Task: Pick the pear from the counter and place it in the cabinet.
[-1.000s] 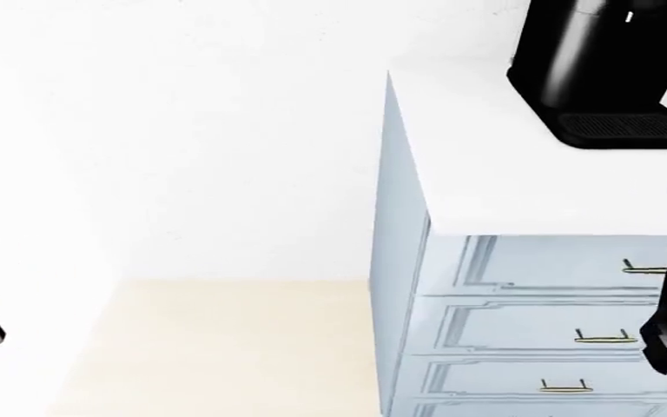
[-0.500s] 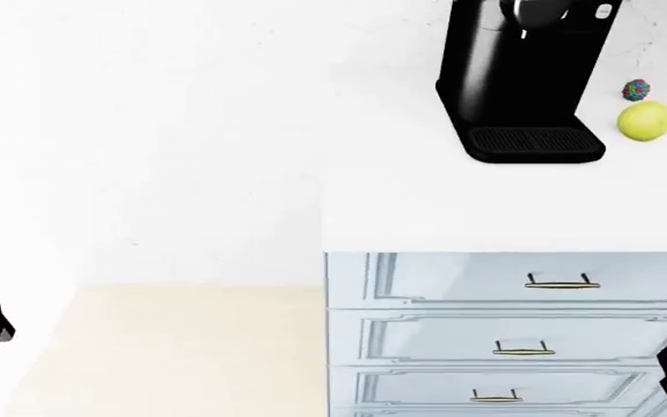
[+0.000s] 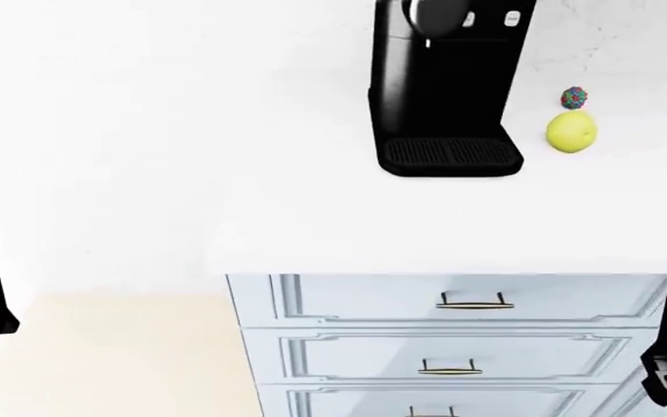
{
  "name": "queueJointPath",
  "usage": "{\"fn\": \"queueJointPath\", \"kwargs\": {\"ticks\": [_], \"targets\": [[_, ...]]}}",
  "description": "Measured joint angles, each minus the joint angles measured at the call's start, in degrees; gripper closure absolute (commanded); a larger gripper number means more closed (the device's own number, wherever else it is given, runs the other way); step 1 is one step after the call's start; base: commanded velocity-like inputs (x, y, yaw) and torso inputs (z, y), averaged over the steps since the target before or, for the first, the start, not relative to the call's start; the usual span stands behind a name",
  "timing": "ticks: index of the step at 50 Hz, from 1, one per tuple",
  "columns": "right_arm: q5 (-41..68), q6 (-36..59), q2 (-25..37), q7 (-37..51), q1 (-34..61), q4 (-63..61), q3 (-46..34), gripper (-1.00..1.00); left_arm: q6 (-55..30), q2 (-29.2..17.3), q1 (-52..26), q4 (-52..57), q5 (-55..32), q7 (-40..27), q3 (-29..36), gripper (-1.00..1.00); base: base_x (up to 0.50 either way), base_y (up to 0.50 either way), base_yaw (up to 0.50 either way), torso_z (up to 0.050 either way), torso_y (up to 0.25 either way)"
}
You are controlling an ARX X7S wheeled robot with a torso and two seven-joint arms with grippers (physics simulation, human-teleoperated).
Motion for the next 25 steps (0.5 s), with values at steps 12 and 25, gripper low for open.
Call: {"fn": "queueJointPath", "kwargs": {"ticks": [12, 25], "targets": [[-0.7, 0.1, -0.2, 0.0, 1.2, 0.0, -1.8, -1.00, 0.2, 1.7, -0.6, -0.9, 4.3, 3.1, 1.7, -1.00, 0.16, -0.47, 0.00, 0.000, 0.000], [-0.5, -0.2, 0.3, 0.0, 2.0, 0.0, -2.4, -1.00, 0.6, 2.8, -1.0, -1.6, 7.2, 5.2, 2.8, -1.00, 0.18, -0.46, 0.00, 0.000, 0.000]]}}
